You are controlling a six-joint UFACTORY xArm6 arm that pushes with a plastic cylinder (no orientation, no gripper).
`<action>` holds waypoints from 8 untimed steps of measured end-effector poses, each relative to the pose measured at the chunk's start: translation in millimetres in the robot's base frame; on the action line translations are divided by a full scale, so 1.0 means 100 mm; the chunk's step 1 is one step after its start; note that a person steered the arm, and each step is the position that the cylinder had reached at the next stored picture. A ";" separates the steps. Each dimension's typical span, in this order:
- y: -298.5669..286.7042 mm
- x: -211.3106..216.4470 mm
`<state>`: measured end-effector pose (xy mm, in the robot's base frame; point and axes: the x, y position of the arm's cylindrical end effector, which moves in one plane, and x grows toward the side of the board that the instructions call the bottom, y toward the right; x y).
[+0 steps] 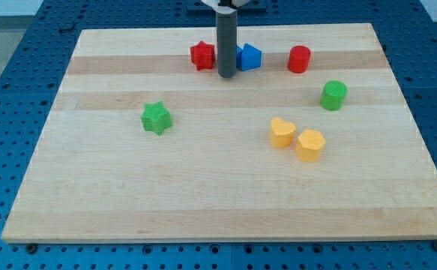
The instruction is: Move red circle towards blue triangle
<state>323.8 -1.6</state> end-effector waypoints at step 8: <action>1.86 0.11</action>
<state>334.9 184.7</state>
